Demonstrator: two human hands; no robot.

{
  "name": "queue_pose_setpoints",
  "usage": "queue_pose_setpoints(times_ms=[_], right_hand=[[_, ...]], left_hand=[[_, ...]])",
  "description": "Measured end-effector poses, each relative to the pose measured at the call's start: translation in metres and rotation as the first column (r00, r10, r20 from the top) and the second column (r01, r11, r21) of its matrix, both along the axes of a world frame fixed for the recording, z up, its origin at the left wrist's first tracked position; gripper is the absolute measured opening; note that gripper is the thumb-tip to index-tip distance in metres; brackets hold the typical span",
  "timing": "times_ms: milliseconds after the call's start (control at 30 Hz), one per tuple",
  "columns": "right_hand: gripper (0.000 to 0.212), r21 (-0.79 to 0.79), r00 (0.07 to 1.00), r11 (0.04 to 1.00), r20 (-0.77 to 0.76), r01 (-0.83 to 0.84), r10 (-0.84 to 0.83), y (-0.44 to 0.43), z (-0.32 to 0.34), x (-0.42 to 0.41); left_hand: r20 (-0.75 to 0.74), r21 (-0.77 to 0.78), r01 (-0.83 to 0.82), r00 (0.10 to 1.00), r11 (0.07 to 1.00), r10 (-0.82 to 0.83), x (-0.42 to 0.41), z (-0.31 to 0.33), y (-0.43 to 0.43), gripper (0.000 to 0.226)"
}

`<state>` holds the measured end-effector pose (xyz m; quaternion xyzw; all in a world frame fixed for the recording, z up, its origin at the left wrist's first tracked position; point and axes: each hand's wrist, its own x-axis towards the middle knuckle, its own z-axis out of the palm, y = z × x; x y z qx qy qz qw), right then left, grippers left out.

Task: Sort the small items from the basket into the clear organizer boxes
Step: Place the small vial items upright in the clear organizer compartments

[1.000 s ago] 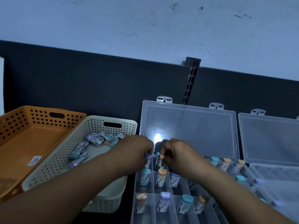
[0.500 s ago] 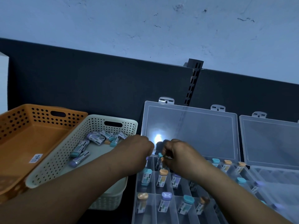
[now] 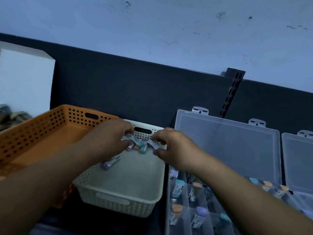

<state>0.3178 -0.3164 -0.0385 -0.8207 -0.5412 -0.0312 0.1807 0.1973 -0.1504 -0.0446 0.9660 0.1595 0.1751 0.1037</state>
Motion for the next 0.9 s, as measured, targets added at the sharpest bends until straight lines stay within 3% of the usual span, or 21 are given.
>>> queue_pose_setpoints(times_ms=[267,500,800,900], right_hand=[[0.057,-0.333,0.968,0.914,0.013,-0.232,0.25,0.093,-0.028,-0.023],[0.061,-0.413,0.976,0.888,-0.007,-0.202,0.219,0.123,-0.045,-0.022],[0.033,-0.599,0.968,0.785,0.064,-0.158,0.244,0.114,-0.044,-0.026],[0.029,-0.597,0.98,0.786,0.003,-0.157,0.198,0.105,-0.032,-0.028]], left_hand=[[-0.063,-0.018,-0.1,0.993,0.995,0.098,-0.042,-0.015,0.036,0.036],[-0.055,-0.115,-0.089,0.995,0.989,0.083,-0.041,-0.025,0.041,0.041],[-0.041,-0.149,-0.083,0.996,0.985,0.078,-0.044,-0.024,0.04,0.042],[-0.058,-0.122,-0.088,0.995,0.989,0.081,-0.045,-0.022,0.039,0.046]])
